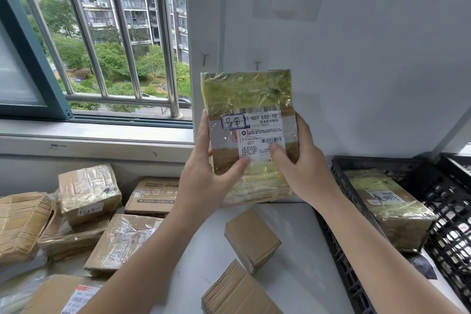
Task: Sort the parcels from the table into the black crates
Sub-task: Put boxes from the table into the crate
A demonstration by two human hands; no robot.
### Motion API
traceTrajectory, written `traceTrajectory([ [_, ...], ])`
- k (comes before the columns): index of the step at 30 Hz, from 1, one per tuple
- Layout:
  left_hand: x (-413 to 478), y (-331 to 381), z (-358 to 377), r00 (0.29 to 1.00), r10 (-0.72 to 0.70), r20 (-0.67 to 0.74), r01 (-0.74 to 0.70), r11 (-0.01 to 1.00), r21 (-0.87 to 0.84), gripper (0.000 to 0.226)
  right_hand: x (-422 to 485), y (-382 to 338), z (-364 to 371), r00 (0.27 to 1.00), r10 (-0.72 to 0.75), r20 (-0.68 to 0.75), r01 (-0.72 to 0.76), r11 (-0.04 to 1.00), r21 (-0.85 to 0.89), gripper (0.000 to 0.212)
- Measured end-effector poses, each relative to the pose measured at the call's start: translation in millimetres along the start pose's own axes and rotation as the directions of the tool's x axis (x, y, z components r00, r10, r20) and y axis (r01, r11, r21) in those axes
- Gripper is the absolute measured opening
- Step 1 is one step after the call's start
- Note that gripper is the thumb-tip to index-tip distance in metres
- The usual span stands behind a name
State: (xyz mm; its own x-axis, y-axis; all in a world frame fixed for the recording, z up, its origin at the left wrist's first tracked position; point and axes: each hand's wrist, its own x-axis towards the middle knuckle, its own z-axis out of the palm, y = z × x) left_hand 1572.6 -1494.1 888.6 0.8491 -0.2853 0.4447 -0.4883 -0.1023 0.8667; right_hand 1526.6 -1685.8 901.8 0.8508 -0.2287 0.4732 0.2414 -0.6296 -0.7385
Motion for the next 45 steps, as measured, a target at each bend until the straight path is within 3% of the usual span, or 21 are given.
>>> traceTrajectory([
  [28, -1, 3, 21, 0.998, 0.059, 0.003, -0.058, 0.993, -0.099, 0.101, -1, -13, -12, 0.986, 0.089, -0.142, -0.062, 0.981, 0.183, 0.06],
  [37, -3, 6, 39, 0.999, 0.033, -0.018, -0.034, 0.999, -0.03, 0.103, -2, 2, -30, 0.992, 0.097, -0.076, -0.085, 0.984, 0.155, 0.063],
  [45, 5, 15, 78, 0.999, -0.03, -0.028, 0.031, 0.999, 0.022, 0.1, 2, 33, -63, 0.999, 0.042, 0.027, -0.042, 0.999, 0.021, 0.062],
])
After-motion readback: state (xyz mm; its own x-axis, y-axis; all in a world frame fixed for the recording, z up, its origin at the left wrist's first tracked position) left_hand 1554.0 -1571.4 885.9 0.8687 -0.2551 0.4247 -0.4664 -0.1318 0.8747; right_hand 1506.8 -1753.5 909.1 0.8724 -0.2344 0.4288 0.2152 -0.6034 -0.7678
